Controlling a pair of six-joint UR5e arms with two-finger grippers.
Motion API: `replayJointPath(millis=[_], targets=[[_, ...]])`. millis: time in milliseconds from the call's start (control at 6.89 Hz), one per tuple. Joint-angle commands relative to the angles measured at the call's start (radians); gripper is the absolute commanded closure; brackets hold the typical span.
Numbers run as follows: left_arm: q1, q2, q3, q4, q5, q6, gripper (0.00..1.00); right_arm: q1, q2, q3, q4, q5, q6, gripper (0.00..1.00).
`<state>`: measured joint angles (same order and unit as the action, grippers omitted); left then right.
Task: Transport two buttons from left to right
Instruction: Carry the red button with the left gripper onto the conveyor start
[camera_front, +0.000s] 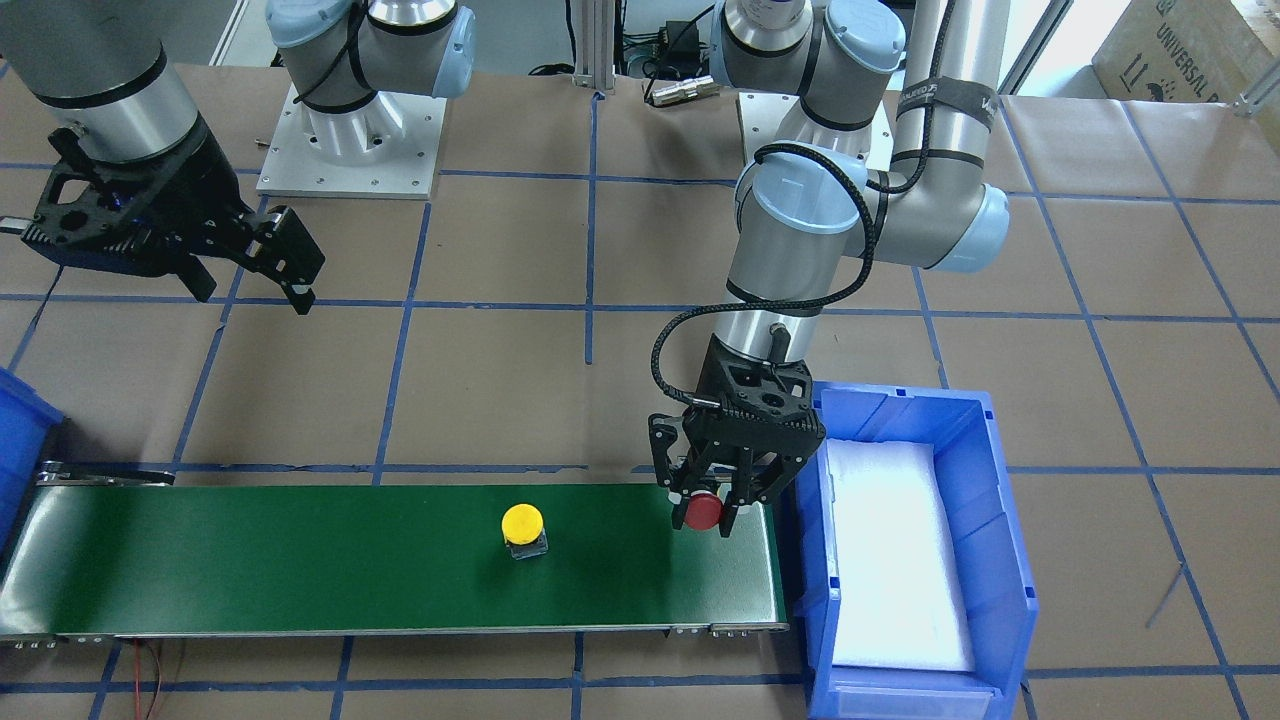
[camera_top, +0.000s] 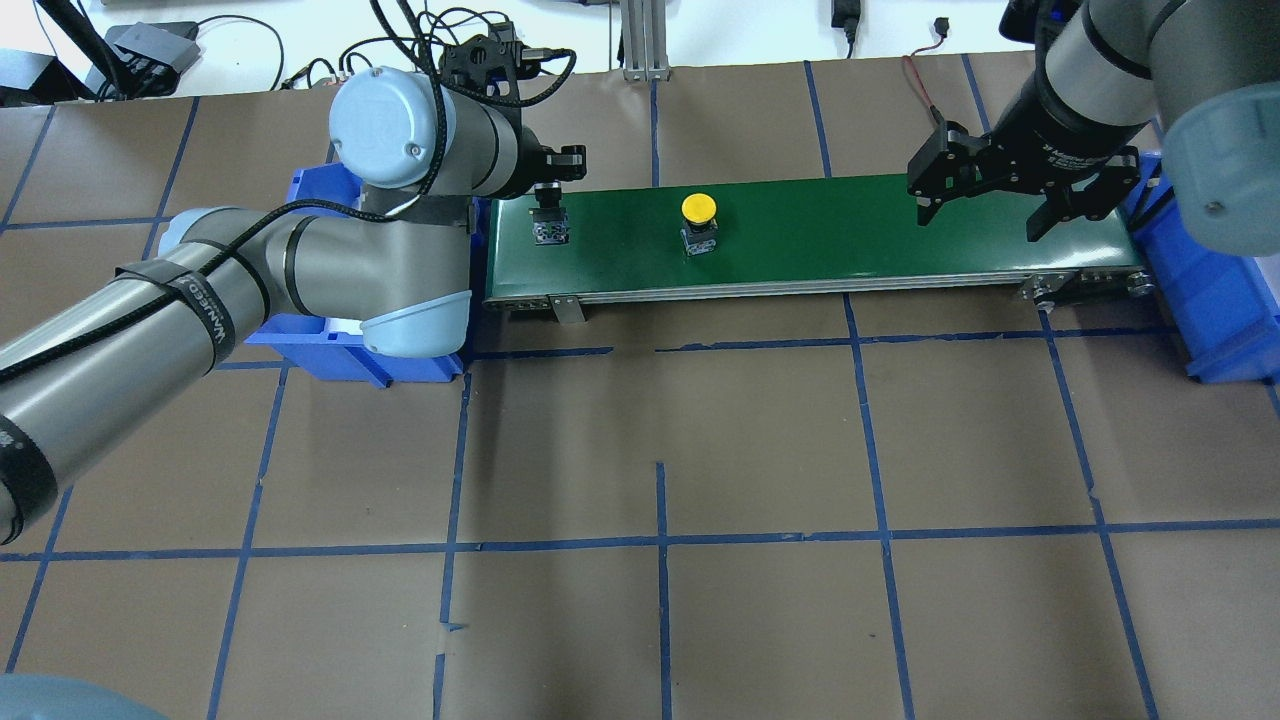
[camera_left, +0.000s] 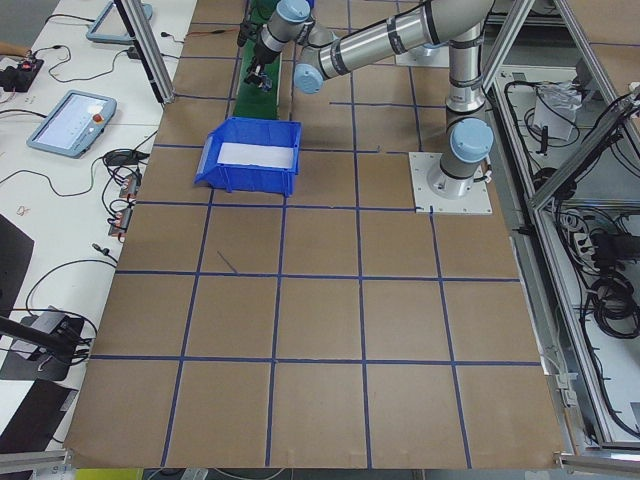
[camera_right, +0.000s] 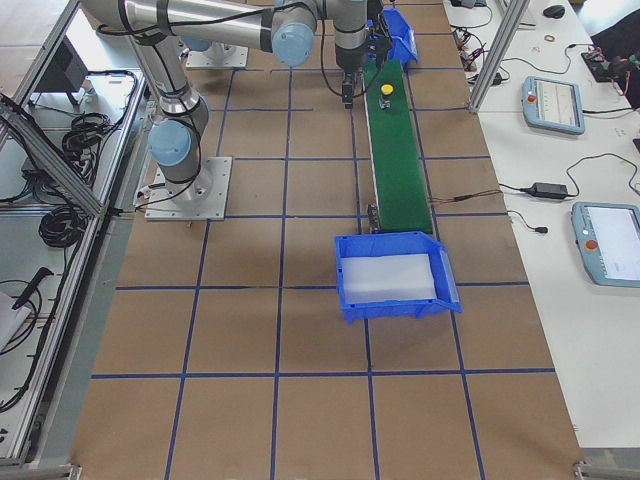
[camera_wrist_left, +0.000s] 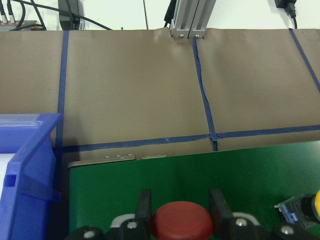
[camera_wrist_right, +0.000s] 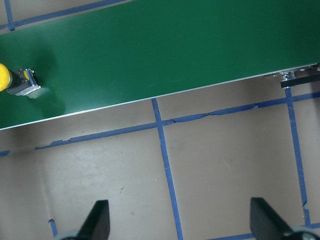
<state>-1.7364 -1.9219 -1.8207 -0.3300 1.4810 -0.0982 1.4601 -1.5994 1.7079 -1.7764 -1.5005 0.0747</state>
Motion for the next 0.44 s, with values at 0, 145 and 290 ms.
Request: replayJointPath(millis=[0,145,290], targets=[[-0.020,-0.003,-0.086,0.168,0.004,0.002,0.85,-0.001,0.001,0.002,0.000,0.002,0.000,0.00],[-0.020,-0.017,-0.094,0.219,0.007,0.006,0.85,-0.001,-0.001,-0.001,0.000,0.002,0.000,0.00],[-0.022,-0.035,-0.098,0.282,0.018,0.023,0.85,0.000,-0.001,-0.004,0.002,0.003,0.000,0.00]])
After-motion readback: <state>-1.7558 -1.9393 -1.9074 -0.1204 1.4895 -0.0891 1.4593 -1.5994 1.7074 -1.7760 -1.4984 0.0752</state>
